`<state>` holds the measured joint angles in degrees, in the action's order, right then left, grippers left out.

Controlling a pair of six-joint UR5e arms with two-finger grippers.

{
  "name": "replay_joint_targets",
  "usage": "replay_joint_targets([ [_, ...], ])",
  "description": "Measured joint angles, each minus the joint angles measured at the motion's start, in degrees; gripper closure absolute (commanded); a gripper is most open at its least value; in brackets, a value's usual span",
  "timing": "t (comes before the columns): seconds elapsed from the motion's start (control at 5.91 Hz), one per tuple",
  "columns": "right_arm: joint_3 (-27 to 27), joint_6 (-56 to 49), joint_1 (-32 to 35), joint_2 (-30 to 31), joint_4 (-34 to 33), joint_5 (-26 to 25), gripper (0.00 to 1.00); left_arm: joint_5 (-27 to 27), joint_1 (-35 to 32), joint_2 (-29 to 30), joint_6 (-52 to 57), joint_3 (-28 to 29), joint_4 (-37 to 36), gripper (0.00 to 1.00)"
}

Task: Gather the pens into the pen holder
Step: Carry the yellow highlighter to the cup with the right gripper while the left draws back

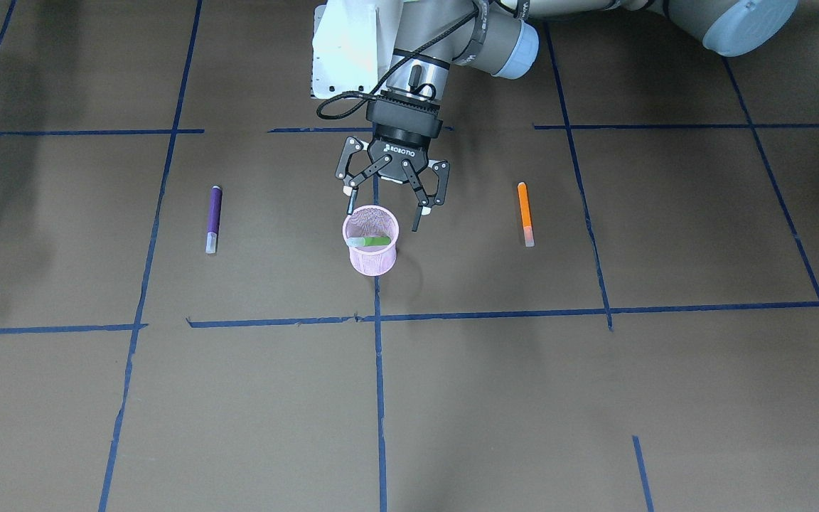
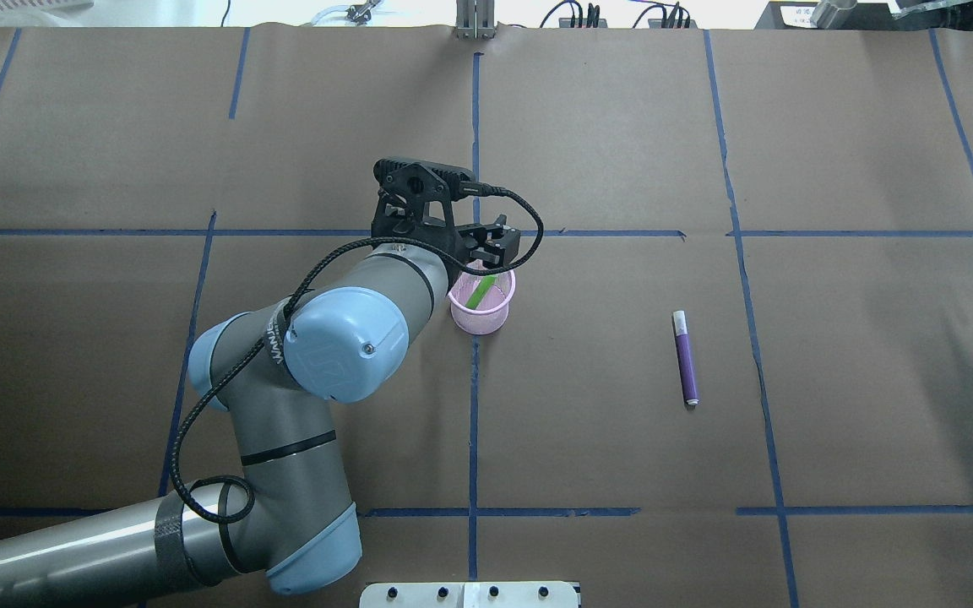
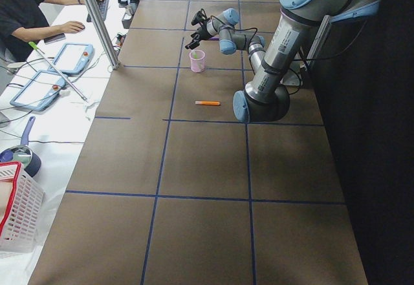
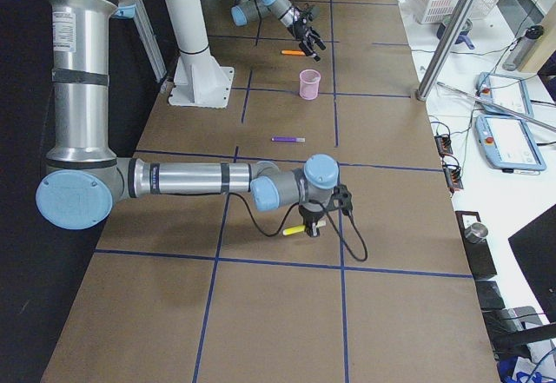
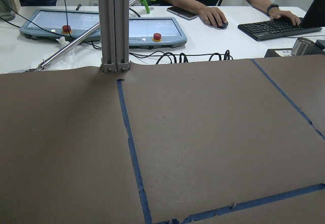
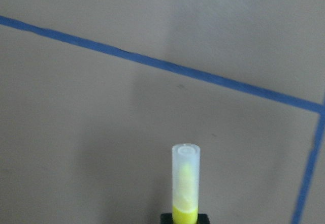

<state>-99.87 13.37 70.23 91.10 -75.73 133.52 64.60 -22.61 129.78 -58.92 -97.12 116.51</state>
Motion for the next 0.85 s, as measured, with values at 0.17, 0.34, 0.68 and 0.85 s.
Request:
replay_joint_targets([
  [0.17, -4.94, 9.1, -4.75, -4.45, 0.07, -2.12, 1.0, 0.0, -0.17, -0.01, 0.17, 0.0, 1.0, 0.01],
  [0.34, -8.48, 20.36, -10.49, -10.38, 0.07, -6.88, 1.0, 0.05, -0.78, -0.67, 0.35, -0.19, 2.6, 0.01],
  [0.68, -12.66, 41.51, -22.96, -21.72, 0.03, -20.38, 1.0, 9.37, -5.99, -4.49, 0.5, -1.4, 3.8, 0.01],
  [0.85, -14.1, 48.98, -28.79, -26.4, -0.06, -28.04, 1.0, 18.63, -10.38, -7.05, 0.49, -2.18, 3.84, 0.01],
])
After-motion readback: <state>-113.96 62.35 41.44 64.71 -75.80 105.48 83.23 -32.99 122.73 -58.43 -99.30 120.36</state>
